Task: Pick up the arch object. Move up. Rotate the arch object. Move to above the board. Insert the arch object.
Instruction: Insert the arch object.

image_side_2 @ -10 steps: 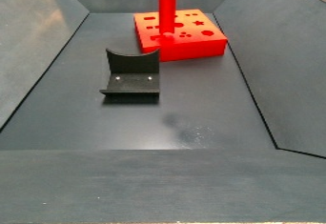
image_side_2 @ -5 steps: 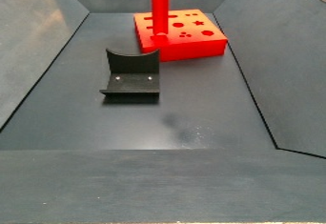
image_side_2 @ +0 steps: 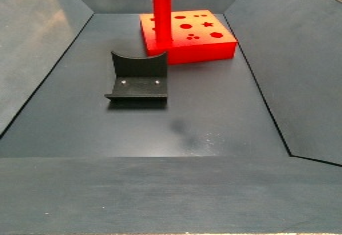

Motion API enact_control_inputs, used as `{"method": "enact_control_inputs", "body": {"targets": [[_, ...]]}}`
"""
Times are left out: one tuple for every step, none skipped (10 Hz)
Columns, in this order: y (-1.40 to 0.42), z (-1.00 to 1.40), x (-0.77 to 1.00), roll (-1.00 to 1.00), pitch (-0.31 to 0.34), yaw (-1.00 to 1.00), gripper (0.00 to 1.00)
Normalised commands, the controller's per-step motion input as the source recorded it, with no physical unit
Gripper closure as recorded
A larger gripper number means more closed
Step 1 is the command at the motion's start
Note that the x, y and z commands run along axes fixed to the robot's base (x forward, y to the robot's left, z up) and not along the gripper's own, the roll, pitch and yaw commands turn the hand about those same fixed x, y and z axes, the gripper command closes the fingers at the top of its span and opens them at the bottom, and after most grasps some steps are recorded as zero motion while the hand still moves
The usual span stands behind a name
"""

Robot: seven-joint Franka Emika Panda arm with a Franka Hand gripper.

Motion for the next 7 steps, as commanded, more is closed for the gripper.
{"method": "enact_control_inputs", "body": {"targets": [[-0.08,-0.5,0.0,0.14,-0.003,0.15,1.0],[-0.12,-0.58,0.0,0.15,-0.059,0.14,1.0],[-0.2,-0.62,0.0,0.16,-0.063,0.04,1.0],[-0.41,-0.6,0.0,0.17,-0.079,-0.06,1.0],[-0.37,-0.49,-0.16,0.03,-0.194,-0.14,1.0],[0.0,-0.07,0.0,-0.02,-0.081,-0.01,1.0],[0.0,0.0,0.0,0.0,0.0,0.0,1.0]]}}
